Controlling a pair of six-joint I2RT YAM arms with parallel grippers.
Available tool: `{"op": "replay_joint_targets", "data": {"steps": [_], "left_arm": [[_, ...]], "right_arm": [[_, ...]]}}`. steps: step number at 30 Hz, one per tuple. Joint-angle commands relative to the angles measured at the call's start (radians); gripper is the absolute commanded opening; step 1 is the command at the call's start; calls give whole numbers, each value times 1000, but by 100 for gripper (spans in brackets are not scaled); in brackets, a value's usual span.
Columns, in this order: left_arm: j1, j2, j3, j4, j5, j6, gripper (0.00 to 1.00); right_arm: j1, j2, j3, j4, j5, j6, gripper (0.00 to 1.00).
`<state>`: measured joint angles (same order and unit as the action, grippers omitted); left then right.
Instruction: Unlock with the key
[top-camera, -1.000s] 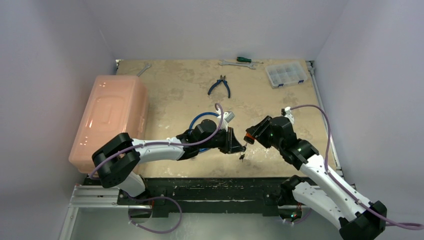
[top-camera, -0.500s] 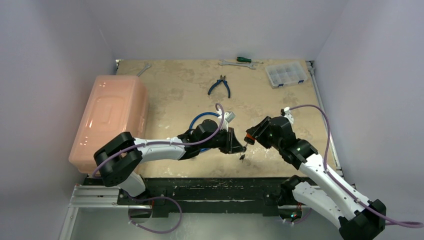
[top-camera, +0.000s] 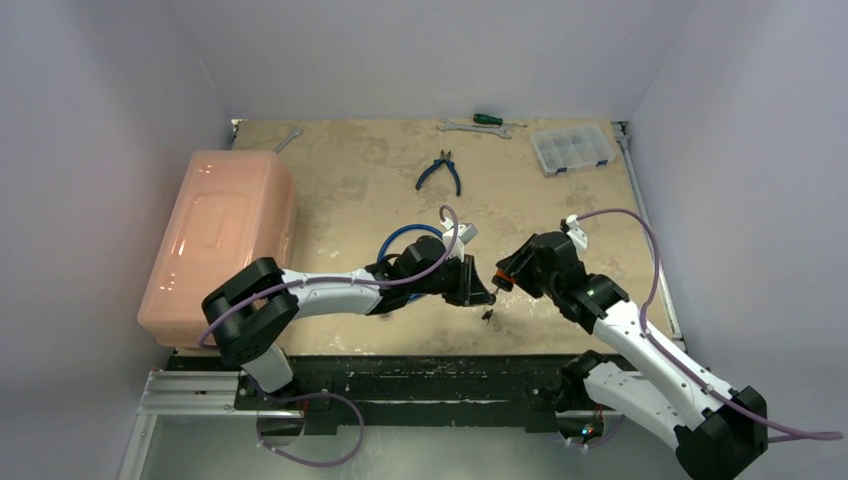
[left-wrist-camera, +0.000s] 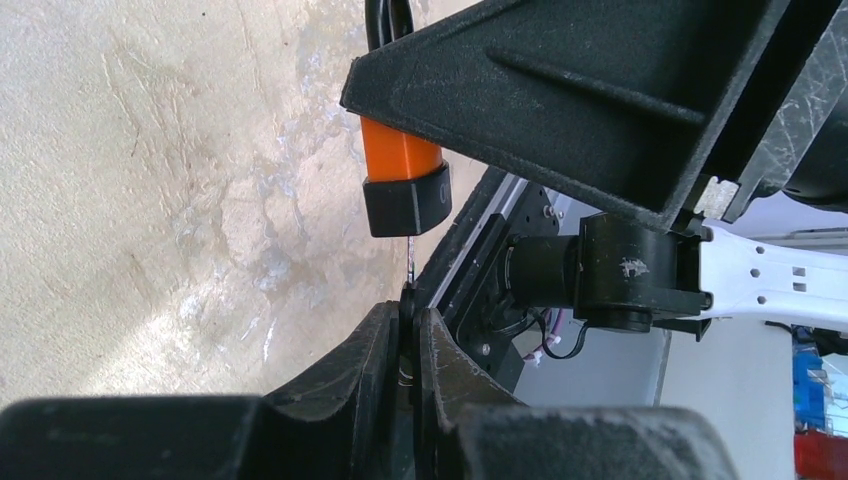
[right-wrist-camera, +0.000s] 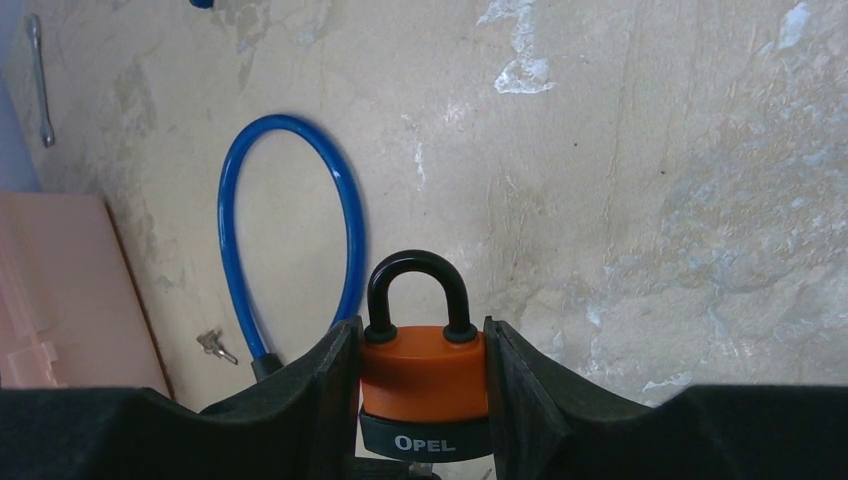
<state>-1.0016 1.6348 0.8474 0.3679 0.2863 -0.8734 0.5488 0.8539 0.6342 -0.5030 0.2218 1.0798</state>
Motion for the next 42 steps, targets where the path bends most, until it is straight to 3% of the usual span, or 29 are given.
{"op": "replay_joint_targets", "data": {"steps": [1, 11, 19, 33, 42], "left_arm": [[12, 11, 66, 38, -65, -8, 0], [17, 19, 71, 52, -83, -50, 0], [101, 72, -39, 339, 81, -234, 0], [94, 18, 26, 73, -62, -41, 0], [92, 11, 36, 66, -106, -18, 0]], "right_arm": [[10, 7, 42, -27, 0, -11, 0], [11, 11, 27, 2, -25, -4, 0], [11, 5, 3, 51, -69, -18, 0], [11, 52, 21, 41, -81, -7, 0], [33, 81, 13, 68, -111, 21, 0]]}}
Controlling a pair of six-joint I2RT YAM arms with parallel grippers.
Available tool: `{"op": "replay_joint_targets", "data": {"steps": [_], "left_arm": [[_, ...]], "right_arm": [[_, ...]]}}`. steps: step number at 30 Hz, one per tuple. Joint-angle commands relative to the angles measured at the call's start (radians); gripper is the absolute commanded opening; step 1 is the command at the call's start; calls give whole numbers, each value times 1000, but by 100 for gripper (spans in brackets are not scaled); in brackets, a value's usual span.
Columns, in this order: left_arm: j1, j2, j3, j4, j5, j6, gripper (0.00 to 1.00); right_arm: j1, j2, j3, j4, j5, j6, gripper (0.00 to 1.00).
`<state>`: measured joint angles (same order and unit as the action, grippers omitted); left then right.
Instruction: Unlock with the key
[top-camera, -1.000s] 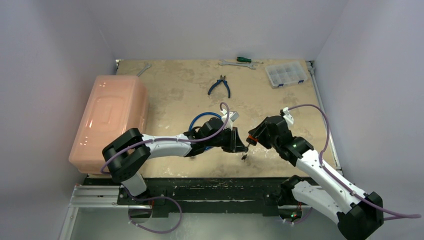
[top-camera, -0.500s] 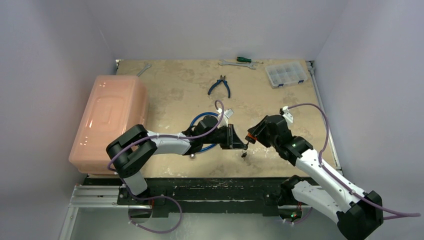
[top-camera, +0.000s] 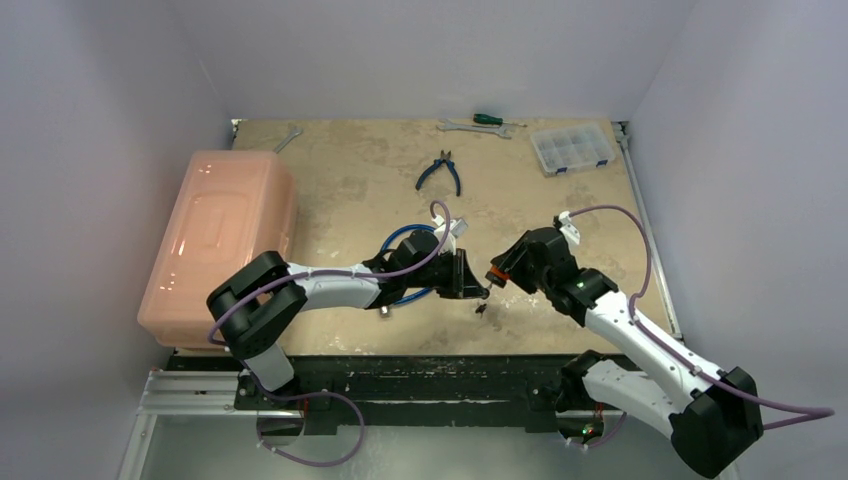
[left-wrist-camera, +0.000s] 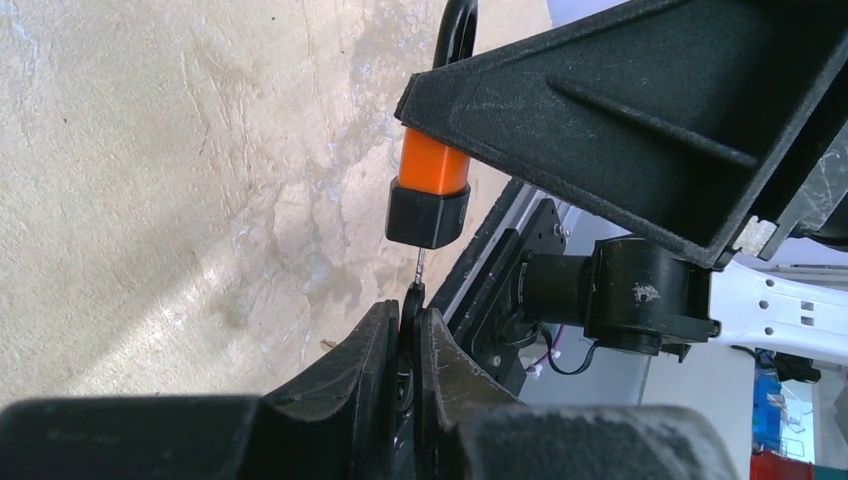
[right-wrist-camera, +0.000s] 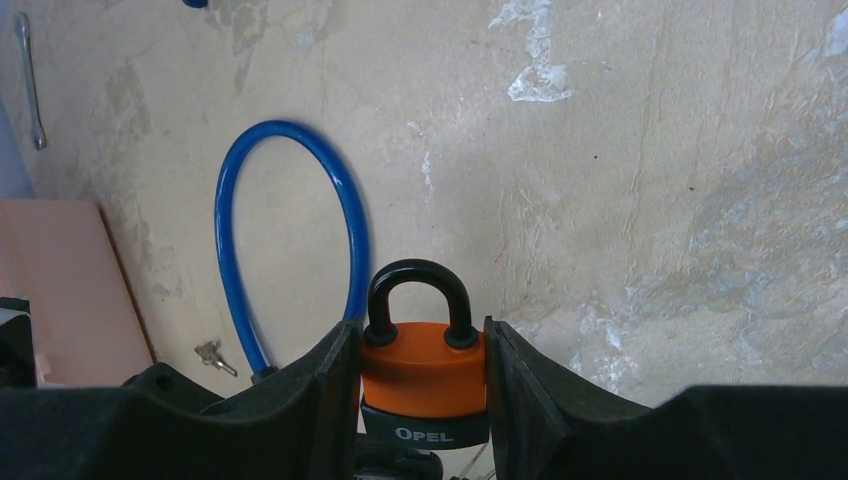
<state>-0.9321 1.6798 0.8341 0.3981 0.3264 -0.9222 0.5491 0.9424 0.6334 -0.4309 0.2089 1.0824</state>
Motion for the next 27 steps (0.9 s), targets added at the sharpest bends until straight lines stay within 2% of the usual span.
{"op": "replay_joint_targets", "data": {"steps": [1, 9, 17, 27], "left_arm": [[22, -34, 46, 49, -136, 26, 0], [27, -21, 34, 163, -54, -16, 0], [26, -47, 47, 69, -192, 21, 0], [26, -60, 58, 36, -191, 43, 0]], "right_arm": [[39, -4, 11, 1, -97, 23, 0], [72, 11, -10, 27, -103, 41, 0], [92, 26, 1, -15, -95, 105, 0], [116, 26, 22, -33, -57, 112, 0]]}}
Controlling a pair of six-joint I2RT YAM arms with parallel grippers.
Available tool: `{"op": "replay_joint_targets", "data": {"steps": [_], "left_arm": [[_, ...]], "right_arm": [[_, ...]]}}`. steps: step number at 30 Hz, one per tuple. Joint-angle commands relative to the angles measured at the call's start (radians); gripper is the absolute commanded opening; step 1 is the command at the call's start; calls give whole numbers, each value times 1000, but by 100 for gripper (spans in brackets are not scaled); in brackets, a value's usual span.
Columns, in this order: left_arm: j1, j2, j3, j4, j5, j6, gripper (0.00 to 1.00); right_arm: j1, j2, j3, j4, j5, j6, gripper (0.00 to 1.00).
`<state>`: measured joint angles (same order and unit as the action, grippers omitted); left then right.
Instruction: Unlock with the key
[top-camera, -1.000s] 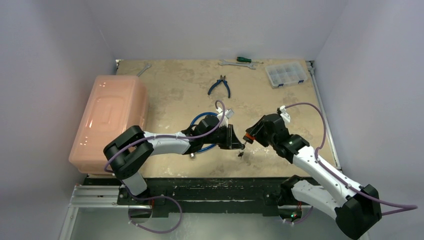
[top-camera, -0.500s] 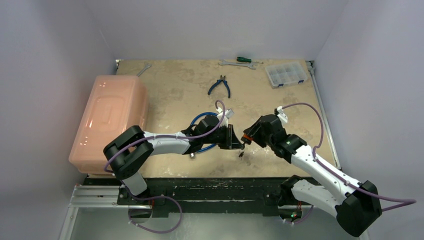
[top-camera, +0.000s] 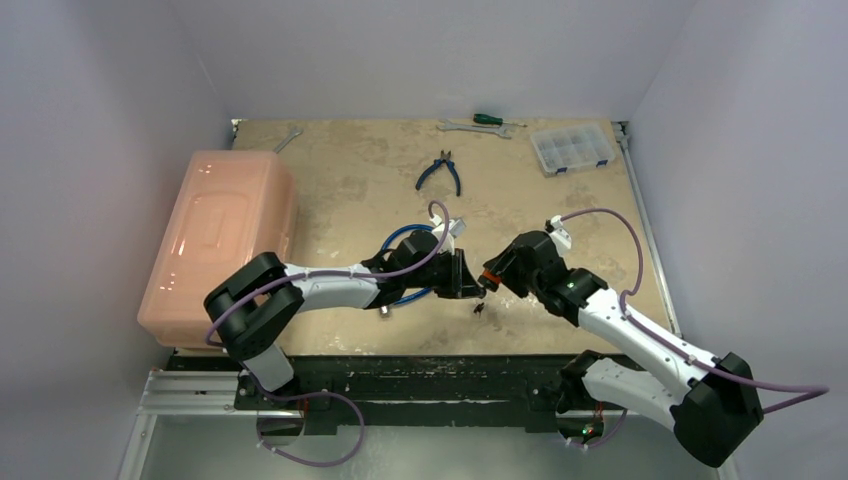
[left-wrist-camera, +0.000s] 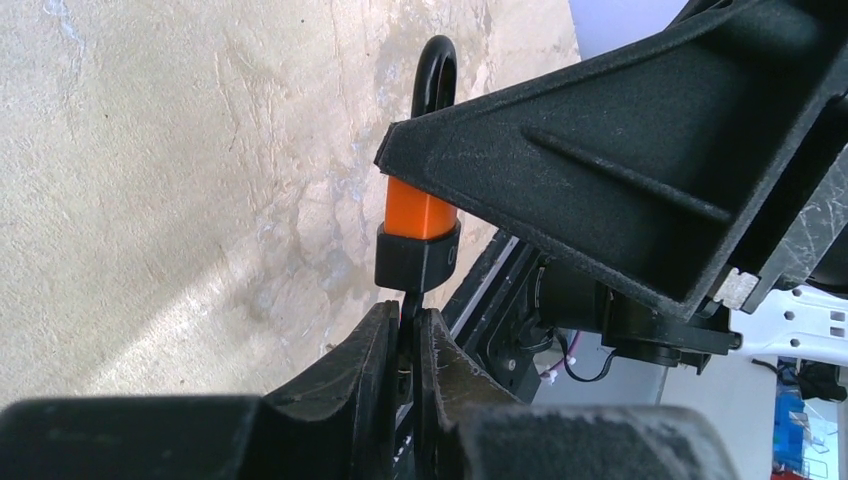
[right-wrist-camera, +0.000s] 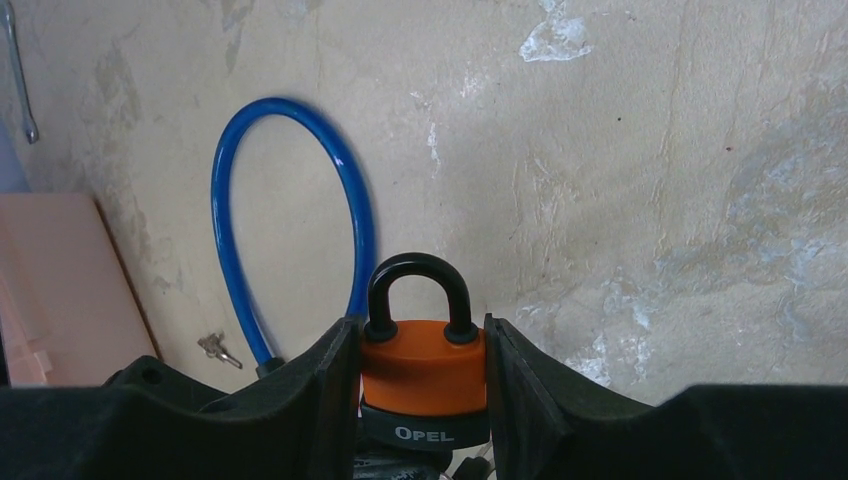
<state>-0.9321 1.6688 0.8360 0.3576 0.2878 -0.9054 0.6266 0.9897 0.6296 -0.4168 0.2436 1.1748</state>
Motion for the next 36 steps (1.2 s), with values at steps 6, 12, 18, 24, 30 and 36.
{"op": "replay_joint_targets", "data": {"steps": [6, 12, 18, 24, 30, 36], "left_arm": [[26, -66, 30, 124, -115, 46, 0], [26, -94, -31, 195, -83, 49, 27], [25, -115, -61, 212, -67, 49, 34], [23, -160, -105, 222, -47, 53, 36], [-2, -196, -129, 209, -44, 73, 36], [-8, -198, -152, 199, -46, 79, 39]], "right_arm": [[38, -26, 34, -54, -82, 19, 0], [39, -48, 71, -114, -27, 32, 0], [39, -57, 71, -110, -41, 64, 0], [38, -61, 73, -115, -39, 80, 0], [39, -61, 92, -126, -27, 82, 0], [37, -67, 95, -129, -26, 84, 0]]}}
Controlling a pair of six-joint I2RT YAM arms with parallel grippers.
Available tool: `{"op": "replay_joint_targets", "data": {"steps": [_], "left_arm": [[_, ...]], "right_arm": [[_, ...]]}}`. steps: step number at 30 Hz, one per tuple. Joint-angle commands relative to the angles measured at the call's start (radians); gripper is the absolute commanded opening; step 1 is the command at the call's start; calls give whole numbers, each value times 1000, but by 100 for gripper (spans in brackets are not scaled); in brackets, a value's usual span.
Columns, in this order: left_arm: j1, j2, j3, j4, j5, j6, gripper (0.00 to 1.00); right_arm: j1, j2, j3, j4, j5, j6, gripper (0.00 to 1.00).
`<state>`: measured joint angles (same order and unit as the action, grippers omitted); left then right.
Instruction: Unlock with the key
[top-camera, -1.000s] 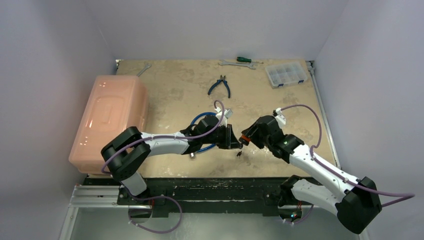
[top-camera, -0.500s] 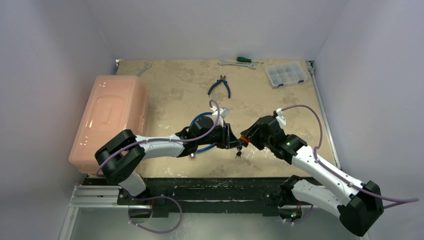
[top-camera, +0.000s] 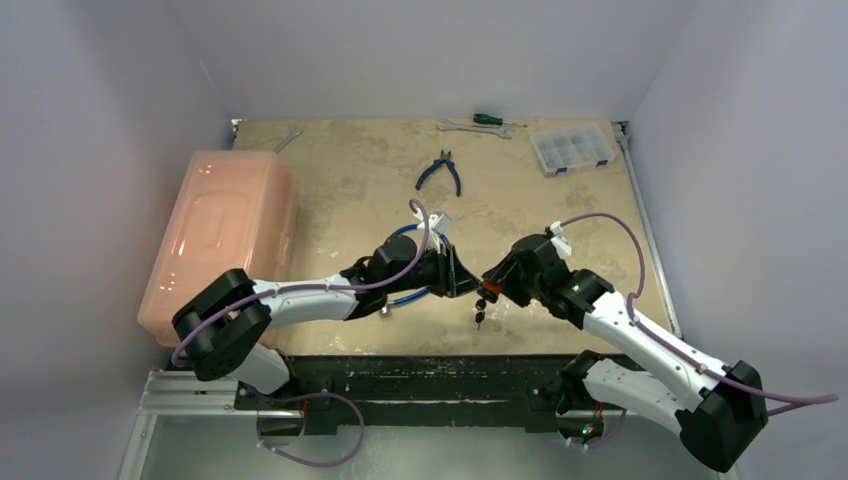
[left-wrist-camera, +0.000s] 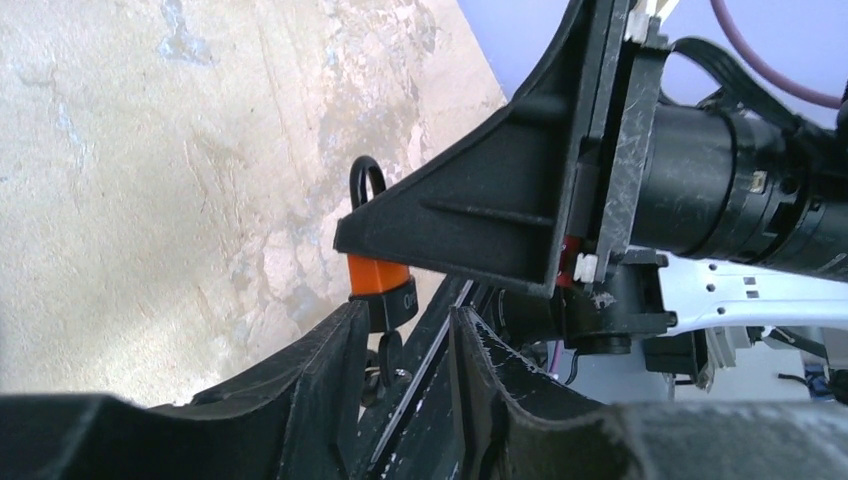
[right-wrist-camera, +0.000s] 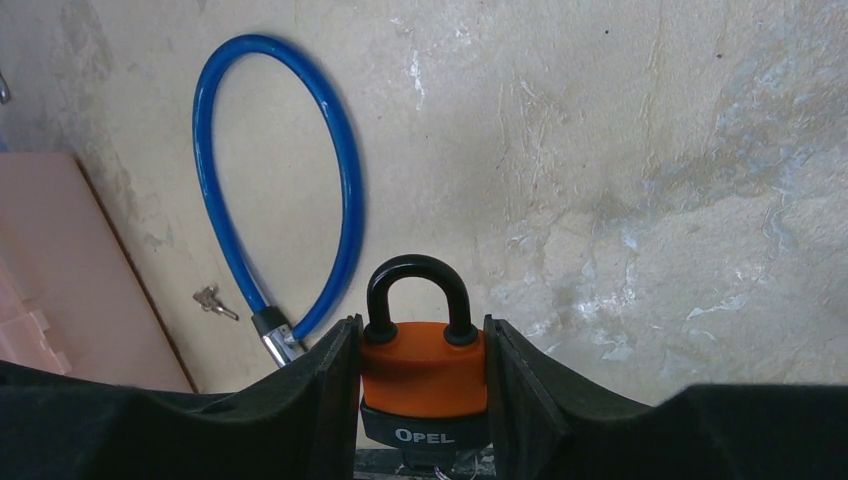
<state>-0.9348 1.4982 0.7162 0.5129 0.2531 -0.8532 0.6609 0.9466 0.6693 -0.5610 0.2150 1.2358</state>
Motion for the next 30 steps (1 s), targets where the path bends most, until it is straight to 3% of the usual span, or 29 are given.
{"op": "replay_joint_targets", "data": {"steps": [1, 6, 13, 19, 30], "left_arm": [[-6, -27, -42, 53, -8, 25, 40], [-10, -20, -72, 94, 13, 14, 51], [-25, -6, -76, 126, 23, 7, 55], [-30, 25, -69, 148, 39, 0, 43], [-41, 54, -56, 152, 54, -7, 32]], "right_arm": [[4, -27, 56, 13, 5, 24, 0], [4, -40, 62, 7, 16, 34, 0], [3, -31, 67, 12, 17, 39, 0], [4, -29, 70, 10, 28, 43, 0], [4, -30, 76, 15, 24, 47, 0]]}}
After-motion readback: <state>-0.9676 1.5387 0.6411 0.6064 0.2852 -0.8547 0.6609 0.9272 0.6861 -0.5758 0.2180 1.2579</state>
